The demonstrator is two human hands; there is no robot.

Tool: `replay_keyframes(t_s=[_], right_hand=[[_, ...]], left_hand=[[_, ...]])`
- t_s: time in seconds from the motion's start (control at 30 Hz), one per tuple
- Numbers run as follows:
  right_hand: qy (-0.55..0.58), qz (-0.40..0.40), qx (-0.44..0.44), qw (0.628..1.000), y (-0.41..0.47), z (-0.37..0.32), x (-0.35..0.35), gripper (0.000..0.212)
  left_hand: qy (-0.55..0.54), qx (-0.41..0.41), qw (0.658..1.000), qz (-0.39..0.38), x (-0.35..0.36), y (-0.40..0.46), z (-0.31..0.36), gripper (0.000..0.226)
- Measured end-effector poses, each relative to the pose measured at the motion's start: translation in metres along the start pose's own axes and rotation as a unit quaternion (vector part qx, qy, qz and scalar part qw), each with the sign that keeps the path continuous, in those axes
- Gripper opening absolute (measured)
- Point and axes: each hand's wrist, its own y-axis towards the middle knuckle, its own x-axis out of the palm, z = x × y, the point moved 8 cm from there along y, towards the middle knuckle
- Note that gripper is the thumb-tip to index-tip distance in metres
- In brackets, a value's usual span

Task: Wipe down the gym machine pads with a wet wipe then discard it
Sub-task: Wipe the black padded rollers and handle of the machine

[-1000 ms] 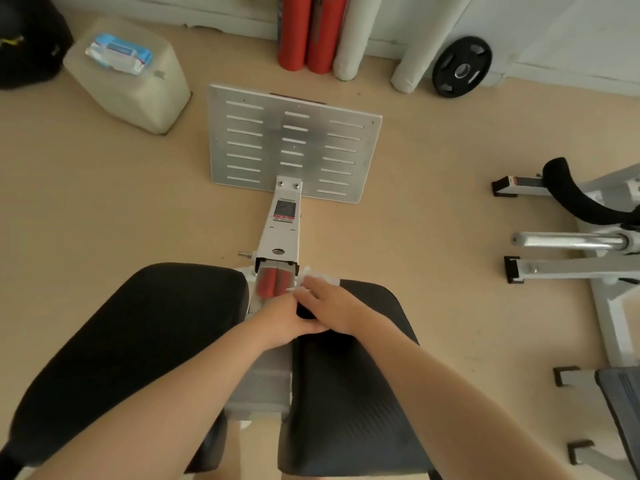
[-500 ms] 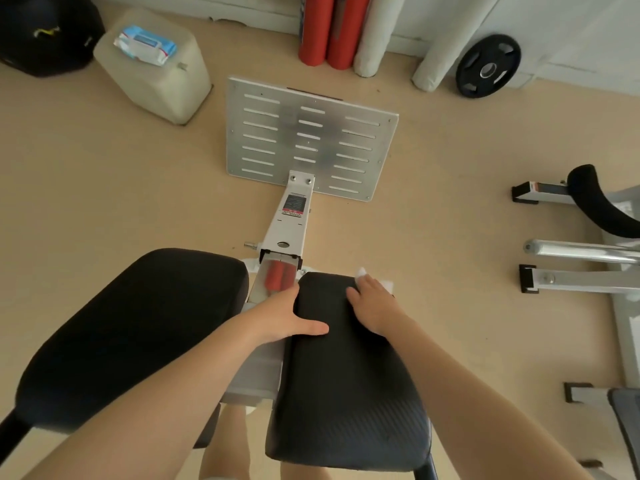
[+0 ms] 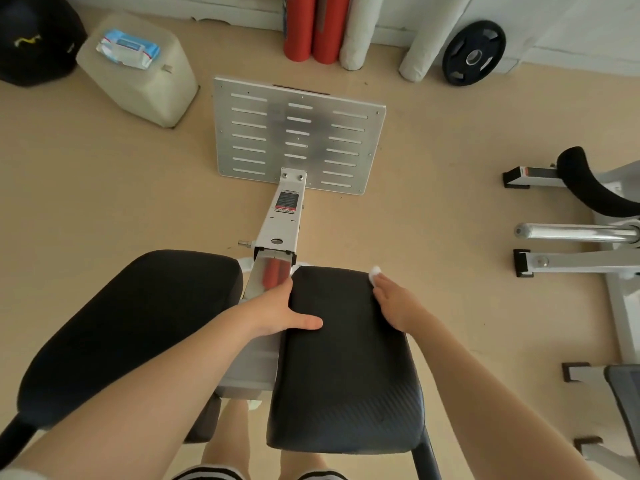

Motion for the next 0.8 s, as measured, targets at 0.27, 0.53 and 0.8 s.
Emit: replay_keyframes(t_s=[0.27,0.53,0.8], right_hand=[[-0.135,-0.045,-0.149,0.979,0.012,-0.12,0.056,0.039],[-0.054,0.019,0.013,0.998,0.002,-0.015,0.02,0.049],[-0.101,0.011,-0.079,0.992,-0.001,-0.098,0.042,0.049]], left_hand=[[0.014,0.032,0.999,0.018,-0.001,-0.01,0.008,0.075],[-0.054,-0.004,0.998,-0.035,0.006,-0.021,-0.001,0.08],[-0.078,0.019,0.996,0.033,0.002,-0.028,-0.003,0.073]])
